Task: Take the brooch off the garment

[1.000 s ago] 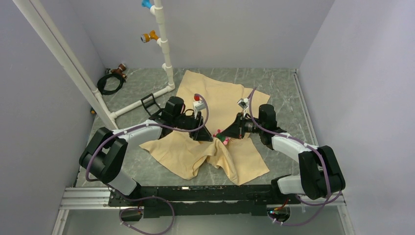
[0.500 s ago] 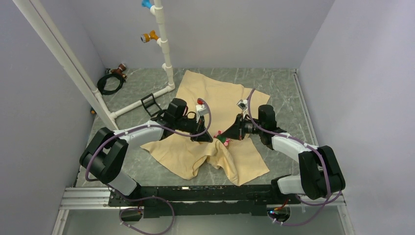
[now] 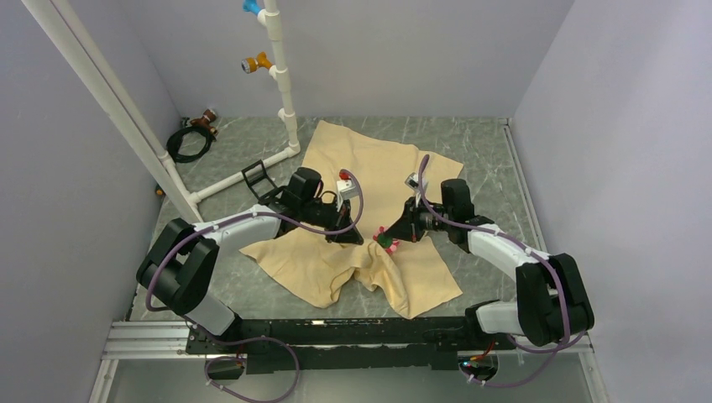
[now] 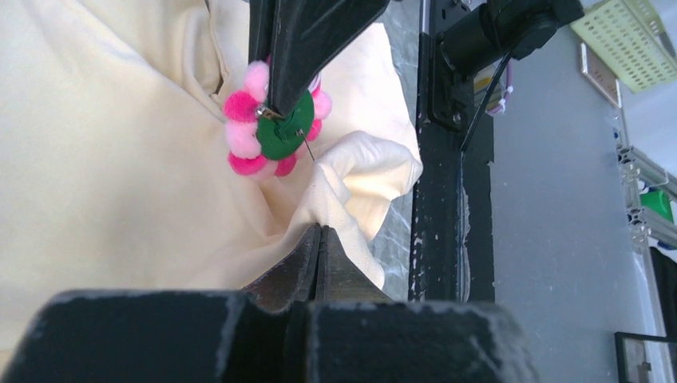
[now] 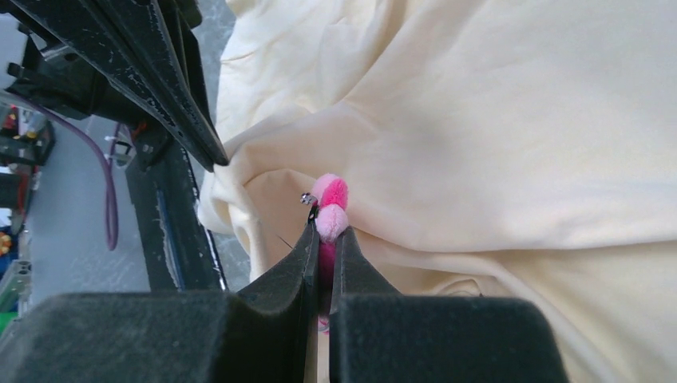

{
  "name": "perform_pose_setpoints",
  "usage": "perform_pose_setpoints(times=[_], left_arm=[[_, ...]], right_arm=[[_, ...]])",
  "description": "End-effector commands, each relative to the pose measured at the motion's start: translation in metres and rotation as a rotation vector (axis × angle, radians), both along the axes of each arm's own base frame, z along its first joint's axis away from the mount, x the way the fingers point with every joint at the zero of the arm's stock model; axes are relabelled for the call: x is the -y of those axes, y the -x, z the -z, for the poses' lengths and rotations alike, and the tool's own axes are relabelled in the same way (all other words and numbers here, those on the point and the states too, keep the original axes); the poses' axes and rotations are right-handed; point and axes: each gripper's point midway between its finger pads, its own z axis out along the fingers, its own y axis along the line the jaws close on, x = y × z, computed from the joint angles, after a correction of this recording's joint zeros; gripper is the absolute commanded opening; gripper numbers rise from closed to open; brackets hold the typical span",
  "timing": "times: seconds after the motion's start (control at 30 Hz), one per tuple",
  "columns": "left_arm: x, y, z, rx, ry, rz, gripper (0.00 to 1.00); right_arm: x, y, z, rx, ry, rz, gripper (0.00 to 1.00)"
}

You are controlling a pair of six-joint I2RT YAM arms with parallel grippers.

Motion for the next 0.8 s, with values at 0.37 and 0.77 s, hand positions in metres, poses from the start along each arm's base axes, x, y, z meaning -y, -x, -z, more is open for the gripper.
perform_pose_setpoints(times=[0.37, 0.77], left_arm=[[-0.008, 0.001, -0.004, 0.076, 0.014, 0.037, 0.00], [-0.020, -0.007, 0.002, 0.138, -0.009, 0.003, 0.46]], right_arm=[[0.020, -0.029, -0.026, 0.147, 0.099, 0.057, 0.00], [0.015, -0.042, -0.085, 0.149, -0.082, 0.050, 0.00]])
